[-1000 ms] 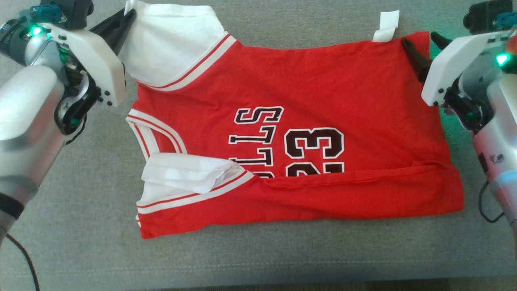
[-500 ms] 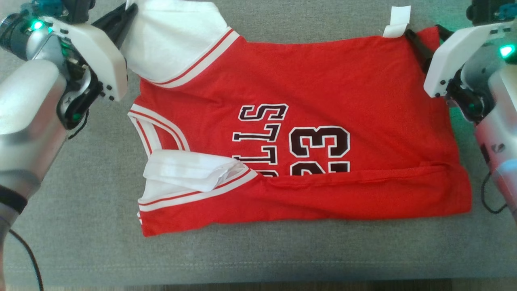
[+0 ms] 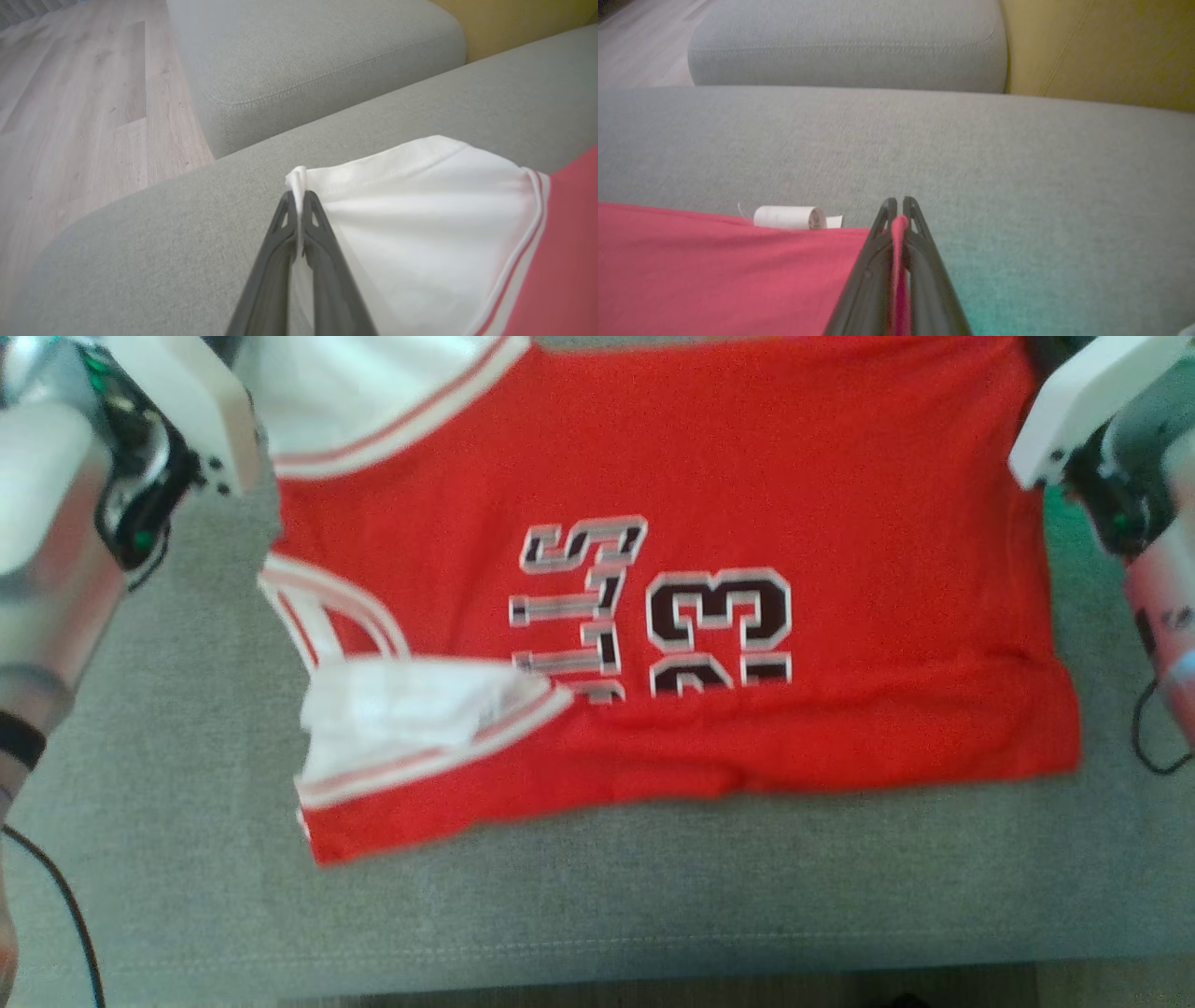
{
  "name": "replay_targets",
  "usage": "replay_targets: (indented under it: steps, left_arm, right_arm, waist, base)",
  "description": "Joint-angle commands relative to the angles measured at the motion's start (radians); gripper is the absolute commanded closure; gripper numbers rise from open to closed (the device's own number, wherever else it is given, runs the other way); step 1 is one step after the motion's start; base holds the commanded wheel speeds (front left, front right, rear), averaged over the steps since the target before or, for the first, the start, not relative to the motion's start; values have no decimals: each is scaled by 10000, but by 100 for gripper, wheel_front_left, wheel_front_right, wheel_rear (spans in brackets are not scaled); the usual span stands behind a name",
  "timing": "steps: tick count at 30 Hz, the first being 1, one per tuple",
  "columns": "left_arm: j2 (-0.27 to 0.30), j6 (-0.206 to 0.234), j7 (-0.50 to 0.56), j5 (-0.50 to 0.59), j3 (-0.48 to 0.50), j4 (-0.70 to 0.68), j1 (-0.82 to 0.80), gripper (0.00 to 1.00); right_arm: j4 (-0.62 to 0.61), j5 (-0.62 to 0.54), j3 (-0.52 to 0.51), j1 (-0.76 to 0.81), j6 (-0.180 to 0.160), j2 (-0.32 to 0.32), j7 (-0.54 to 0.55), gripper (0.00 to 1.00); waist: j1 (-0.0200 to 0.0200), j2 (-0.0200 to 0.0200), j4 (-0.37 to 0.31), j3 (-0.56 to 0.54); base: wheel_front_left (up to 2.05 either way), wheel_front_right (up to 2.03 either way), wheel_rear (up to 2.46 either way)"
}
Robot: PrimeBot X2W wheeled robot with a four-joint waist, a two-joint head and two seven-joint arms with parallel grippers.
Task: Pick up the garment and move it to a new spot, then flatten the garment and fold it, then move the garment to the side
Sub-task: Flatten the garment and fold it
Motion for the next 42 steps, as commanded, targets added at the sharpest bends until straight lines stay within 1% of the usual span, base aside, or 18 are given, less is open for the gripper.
replay_targets:
  steps: [1, 5, 8, 12, 17, 22, 30, 34, 39, 42]
  left_arm:
    - [371, 49, -235, 91, 451, 155, -786, 100]
    - [140, 124, -672, 200, 539, 698, -1253, 100]
    - [-90, 158, -981, 255, 579, 1110, -1441, 100]
    - [-391, 53, -1204, 340, 435, 1410, -1292, 100]
    - [-404, -66, -1352, 366, 328, 1559, -993, 100]
    - [-187, -173, -1469, 390, 201, 1383, -407, 100]
    - [358, -247, -1499, 287, -70, 356, 730, 100]
    - [666, -248, -1316, 187, -239, -371, 1327, 100]
    - [1128, -70, -864, 31, -451, -1565, 2135, 100]
    - [1481, 120, -498, 26, -652, -2497, 2585, 100]
  right_arm:
    - [-12, -218, -155, -388, -9, 71, -416, 100]
    - [494, -645, -447, -814, -9, 306, -1265, 100]
    - [821, -819, -549, -968, -9, 576, -1683, 100]
    - [1039, -787, -455, -834, -9, 798, -1967, 100]
    - [978, -529, -322, -528, -9, 795, -2216, 100]
    - [567, 46, 33, 142, -9, 661, -2213, 100]
    - [-514, 1089, 693, 1338, -9, -32, -1777, 100]
    - [-1107, 1614, 1071, 1996, -9, -429, -1260, 100]
    - [-1829, 2175, 1507, 2791, -9, -993, -446, 100]
    - [-2174, 2460, 1635, 3193, -9, -1356, 60, 100]
  waist:
    - [0, 0, -72, 68]
    - [0, 0, -183, 150]
    - [0, 0, -258, 157]
    - [0, 0, -326, 1]
    - [0, 0, -350, -295]
    - [0, 0, -334, -858]
    - [0, 0, -221, -1787]
    - [0, 0, -160, -2289]
    - [0, 0, -110, -2869]
    - [0, 0, -64, -3143]
  base:
    - [0, 0, 0]
    - [0, 0, 0]
    - [0, 0, 0]
    - [0, 0, 0]
    - [0, 0, 0]
    - [0, 0, 0]
    - [0, 0, 0]
    - [0, 0, 0]
    - [0, 0, 0]
    - [0, 0, 0]
